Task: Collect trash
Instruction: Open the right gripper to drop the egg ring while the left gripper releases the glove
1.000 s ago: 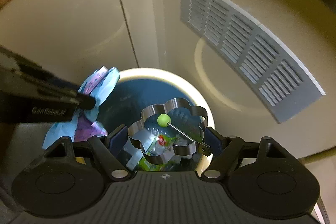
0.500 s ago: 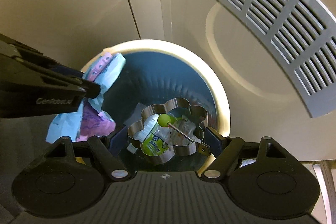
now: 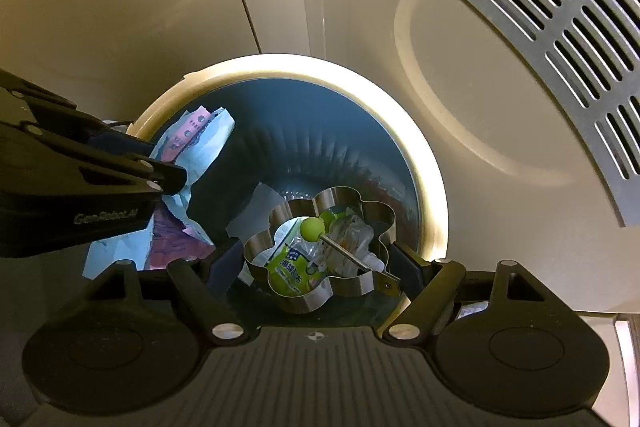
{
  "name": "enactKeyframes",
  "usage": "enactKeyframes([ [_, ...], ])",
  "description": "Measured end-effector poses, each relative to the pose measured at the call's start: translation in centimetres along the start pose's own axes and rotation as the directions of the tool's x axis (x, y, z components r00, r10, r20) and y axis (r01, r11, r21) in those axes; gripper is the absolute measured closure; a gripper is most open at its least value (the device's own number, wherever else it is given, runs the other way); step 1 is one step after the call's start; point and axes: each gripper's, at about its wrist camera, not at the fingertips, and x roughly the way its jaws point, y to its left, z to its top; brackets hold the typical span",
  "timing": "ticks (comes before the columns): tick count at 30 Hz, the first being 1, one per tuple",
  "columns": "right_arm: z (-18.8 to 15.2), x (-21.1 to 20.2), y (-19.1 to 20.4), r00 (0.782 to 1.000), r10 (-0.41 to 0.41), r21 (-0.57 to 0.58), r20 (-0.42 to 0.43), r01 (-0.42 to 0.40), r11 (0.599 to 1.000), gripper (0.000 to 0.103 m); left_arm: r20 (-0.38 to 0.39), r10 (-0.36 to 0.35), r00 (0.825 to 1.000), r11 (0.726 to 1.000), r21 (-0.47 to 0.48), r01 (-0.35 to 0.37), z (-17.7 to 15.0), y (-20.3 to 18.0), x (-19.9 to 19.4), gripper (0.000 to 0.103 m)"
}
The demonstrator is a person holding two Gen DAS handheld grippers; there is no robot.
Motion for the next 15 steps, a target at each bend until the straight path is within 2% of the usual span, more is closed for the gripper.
enactKeyframes([
  [15,0.0,1.7,-0.4,0.999,-0.007,0.046,-0.042,0.009,0.999,0.021,-0.039,0.030,0.999,0.999,0.021,-0.029,-0.1,-0.4,0.9,0.079],
])
